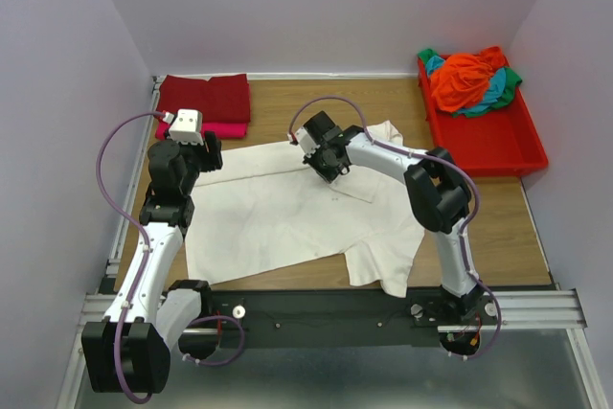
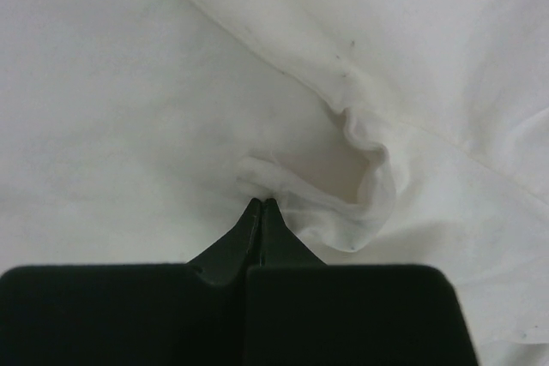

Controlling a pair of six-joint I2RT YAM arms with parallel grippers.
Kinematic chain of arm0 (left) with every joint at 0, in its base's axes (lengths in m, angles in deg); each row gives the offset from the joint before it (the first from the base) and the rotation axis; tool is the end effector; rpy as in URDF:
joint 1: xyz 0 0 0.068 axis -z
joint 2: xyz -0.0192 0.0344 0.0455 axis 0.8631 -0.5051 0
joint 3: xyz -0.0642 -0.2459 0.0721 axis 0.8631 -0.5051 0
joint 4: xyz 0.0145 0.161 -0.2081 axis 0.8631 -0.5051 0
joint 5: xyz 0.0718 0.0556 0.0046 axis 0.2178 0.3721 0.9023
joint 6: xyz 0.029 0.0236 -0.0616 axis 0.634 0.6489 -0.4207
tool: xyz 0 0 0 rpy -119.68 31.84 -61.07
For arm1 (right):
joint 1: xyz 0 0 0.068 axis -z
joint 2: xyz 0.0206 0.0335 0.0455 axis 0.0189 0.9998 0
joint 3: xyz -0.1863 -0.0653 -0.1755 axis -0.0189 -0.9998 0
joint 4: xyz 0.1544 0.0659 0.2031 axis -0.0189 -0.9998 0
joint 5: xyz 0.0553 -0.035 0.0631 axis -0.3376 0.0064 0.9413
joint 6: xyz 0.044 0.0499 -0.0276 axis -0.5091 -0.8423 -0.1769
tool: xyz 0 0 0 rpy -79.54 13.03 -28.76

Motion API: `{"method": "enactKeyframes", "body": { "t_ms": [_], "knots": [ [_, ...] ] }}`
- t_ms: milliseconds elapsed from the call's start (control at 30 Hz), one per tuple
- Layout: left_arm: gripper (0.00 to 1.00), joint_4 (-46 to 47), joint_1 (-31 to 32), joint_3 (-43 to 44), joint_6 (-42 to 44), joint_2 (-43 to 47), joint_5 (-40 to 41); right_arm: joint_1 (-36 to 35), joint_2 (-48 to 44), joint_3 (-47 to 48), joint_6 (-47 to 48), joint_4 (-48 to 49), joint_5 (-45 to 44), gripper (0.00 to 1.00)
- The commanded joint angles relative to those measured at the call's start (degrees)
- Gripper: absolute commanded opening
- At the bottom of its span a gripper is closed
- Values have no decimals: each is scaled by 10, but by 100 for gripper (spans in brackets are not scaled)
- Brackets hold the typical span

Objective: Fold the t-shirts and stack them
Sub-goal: Fold the tshirt

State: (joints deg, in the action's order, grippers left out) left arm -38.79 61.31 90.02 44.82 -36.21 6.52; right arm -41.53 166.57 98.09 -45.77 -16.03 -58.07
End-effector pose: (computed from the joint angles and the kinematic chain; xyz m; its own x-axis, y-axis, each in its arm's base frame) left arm 0.2503 -0.0135 0.2870 -0.1907 -0.0576 -0.9800 0.1222 0.9891 -0.0819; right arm 0.3508 0.2994 0.1384 -0.5106 -0.7531 -0.4149 -0.7978 0.5949 -0.0979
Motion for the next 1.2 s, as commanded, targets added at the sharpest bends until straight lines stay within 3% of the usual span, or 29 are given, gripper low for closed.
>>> {"method": "enactKeyframes", "body": {
  "t_ms": [0,267,600,700,733,767,900,1167],
  "knots": [
    [68,12,4,-4,1,1,-14,-4,-39,-17,19,0,31,1],
    [67,12,4,-4,1,1,-15,-11,-64,-49,50,-3,95,1],
    [68,12,4,-4,2,-1,-16,-14,-43,-20,86,-49,150,1],
    [68,12,4,-4,2,-1,-15,-14,-42,-12,89,-56,137,30],
    [68,12,4,-4,2,-1,-14,-14,-43,-10,89,-58,131,44],
    [68,12,4,-4,2,-1,-14,-13,-46,-7,88,-58,122,48],
    [68,12,4,-4,2,3,-12,15,-81,8,80,-59,97,53],
    [68,14,4,-4,-1,5,-17,245,-81,45,-10,-38,189,51]
  ]
}}
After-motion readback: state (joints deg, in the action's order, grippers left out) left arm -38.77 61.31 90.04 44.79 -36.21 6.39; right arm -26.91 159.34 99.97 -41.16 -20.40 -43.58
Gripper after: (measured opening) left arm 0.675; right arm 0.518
